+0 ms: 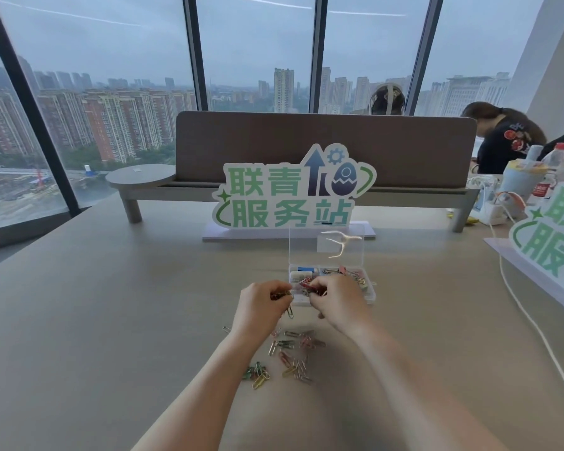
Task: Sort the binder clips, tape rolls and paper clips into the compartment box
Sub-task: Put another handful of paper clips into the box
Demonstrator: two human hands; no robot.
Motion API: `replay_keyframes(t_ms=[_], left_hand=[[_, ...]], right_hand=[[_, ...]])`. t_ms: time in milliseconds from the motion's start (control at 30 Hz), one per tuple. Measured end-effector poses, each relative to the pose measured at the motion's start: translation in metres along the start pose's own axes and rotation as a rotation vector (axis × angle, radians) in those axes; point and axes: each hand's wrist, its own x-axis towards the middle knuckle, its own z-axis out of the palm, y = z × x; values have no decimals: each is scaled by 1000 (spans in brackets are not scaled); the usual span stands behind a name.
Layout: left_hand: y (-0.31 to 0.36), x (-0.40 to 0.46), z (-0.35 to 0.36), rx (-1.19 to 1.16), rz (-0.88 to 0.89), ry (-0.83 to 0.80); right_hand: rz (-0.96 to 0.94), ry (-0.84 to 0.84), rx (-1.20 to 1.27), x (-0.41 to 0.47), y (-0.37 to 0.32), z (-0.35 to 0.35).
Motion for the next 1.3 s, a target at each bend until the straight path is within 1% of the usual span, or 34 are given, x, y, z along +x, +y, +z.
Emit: replay_keyframes(t_ms=[100, 167, 367, 500, 767, 1133, 1300], left_hand=[[11, 21, 5, -28, 4, 27], [16, 35, 10, -41, -1, 35], [15, 59, 29, -29, -15, 5], [8, 62, 37, -30, -31, -10], [-2, 64, 48, -84, -74, 4], [-3, 53, 53, -46, 11, 6], [-5, 50, 53, -57, 6, -25]], right_hand=[[17, 39, -52, 18, -1, -10], [12, 36, -92, 28, -2, -14], [-8, -83, -305, 42, 2, -19], [-34, -94, -340, 47, 8, -17], [-38, -110, -220, 58, 17, -5], [-54, -145, -210, 60, 24, 4], [-35, -134, -166, 58, 25, 4]])
